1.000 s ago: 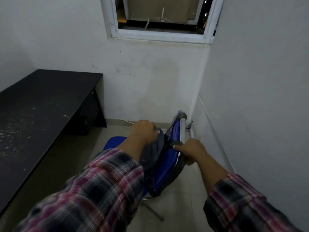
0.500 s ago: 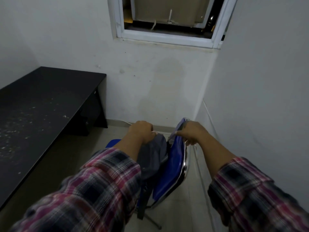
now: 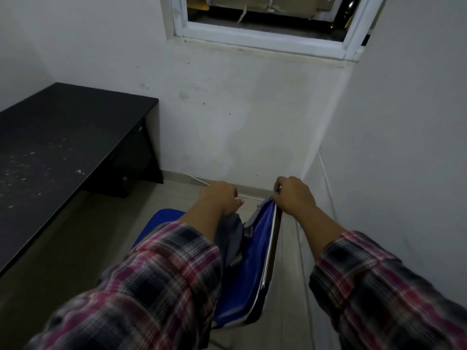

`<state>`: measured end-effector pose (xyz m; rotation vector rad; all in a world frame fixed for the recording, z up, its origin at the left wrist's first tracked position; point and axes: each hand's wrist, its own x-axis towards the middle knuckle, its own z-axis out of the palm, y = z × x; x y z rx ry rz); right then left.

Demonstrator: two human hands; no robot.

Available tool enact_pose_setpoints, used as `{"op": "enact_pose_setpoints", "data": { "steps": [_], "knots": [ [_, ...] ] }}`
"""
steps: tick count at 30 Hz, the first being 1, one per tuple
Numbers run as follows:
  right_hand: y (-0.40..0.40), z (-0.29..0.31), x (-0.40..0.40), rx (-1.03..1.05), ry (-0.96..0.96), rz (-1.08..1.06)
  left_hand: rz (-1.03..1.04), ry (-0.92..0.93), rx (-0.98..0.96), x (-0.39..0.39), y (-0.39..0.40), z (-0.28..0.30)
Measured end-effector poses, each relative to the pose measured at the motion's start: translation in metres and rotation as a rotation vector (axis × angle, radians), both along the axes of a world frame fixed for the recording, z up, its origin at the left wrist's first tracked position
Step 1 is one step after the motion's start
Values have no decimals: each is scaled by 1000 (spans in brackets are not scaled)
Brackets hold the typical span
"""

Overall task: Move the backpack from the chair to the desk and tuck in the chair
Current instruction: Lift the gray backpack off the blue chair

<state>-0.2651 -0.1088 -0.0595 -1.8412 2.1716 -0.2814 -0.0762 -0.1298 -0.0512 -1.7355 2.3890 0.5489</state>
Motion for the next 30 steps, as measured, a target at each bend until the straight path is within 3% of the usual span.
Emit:
{"op": "enact_pose_setpoints", "data": {
  "steps": [7,12,14,20,22,27,30],
  "knots": [
    [-54,-13,15,137,157,109,88,-36,91,-4,-17,-28],
    [-73,-29,42,71,-95,142,182,-66,141,9,-15,-47],
    [-72,-35,49,103,-95,168,195,-93,181,14,-15,-57],
    [-48,-44,55,425,331,330,336,-194,461,19,-11,-93],
    [-39,-48,61,471,475,377,371,-185,447,20,-8,-101],
    [-15,-53,88,657,539,349,334,-74,337,38,1,-108],
    [1,-57,110,614,468,244,260,-6,303,58,7,-106]
  ]
}}
